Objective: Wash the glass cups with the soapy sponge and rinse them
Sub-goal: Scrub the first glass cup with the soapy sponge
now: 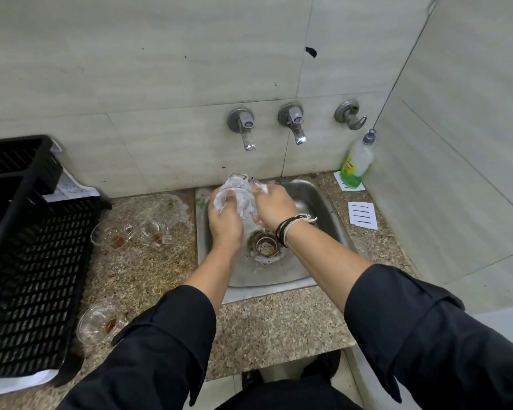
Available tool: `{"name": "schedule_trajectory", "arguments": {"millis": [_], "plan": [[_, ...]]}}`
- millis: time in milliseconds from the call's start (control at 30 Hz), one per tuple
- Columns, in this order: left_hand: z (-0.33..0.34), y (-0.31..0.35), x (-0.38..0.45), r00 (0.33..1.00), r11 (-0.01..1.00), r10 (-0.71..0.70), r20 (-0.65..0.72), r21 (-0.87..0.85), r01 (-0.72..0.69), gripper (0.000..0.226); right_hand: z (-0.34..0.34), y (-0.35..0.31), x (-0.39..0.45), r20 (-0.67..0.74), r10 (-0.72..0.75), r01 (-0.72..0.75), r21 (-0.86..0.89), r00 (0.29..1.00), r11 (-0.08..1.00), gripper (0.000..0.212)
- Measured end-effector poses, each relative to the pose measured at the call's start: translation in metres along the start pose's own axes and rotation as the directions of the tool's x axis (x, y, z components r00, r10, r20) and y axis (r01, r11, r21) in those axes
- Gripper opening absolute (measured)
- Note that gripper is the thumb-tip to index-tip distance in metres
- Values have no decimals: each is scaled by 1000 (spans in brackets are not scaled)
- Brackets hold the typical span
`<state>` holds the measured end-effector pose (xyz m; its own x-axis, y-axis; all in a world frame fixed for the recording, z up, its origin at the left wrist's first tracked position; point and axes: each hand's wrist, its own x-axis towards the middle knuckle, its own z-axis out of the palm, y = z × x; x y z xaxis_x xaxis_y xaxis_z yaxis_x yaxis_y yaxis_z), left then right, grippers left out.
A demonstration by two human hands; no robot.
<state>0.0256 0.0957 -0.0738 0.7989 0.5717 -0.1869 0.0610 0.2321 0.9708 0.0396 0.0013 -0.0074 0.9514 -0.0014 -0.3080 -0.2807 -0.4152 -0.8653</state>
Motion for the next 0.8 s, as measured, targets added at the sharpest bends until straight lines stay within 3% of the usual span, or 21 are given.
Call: {"name": "schedule_trajectory", "arguments": {"millis": [133,233,300,367,500,633,733,800], "plan": [[8,-4,0,998,998,-57,5,22,57,16,1,1,12,-57,35,-38,-46,998,998,46],[8,-1,-2,991,997,-67,-112,18,70,16,6,6,-2,-144,-88,78,-70,986,994,41],[4,2,1,985,994,-103,-140,-55,96,25,6,15,-13,-154,-114,121,36,981,992,45],[-2,8,3,986,984,-153,-61,-98,147,24,-1,22,-13,-146,-123,145,151,982,978,50],[-8,10,6,973,986,-165,164,-8,169,14,-22,20,1,142,-266,257,83,953,963,45],[1,16,-8,949,995,-30,313,95,0,10,-21,-5,11,281,-367,449,-334,887,829,41],[4,10,-18,952,928,182,247,278,-250,24,-23,-25,15,320,-186,344,-560,929,754,41],[0,2,-20,913,807,321,253,431,-404,25,-30,-31,17,350,11,202,-567,937,799,41]]}}
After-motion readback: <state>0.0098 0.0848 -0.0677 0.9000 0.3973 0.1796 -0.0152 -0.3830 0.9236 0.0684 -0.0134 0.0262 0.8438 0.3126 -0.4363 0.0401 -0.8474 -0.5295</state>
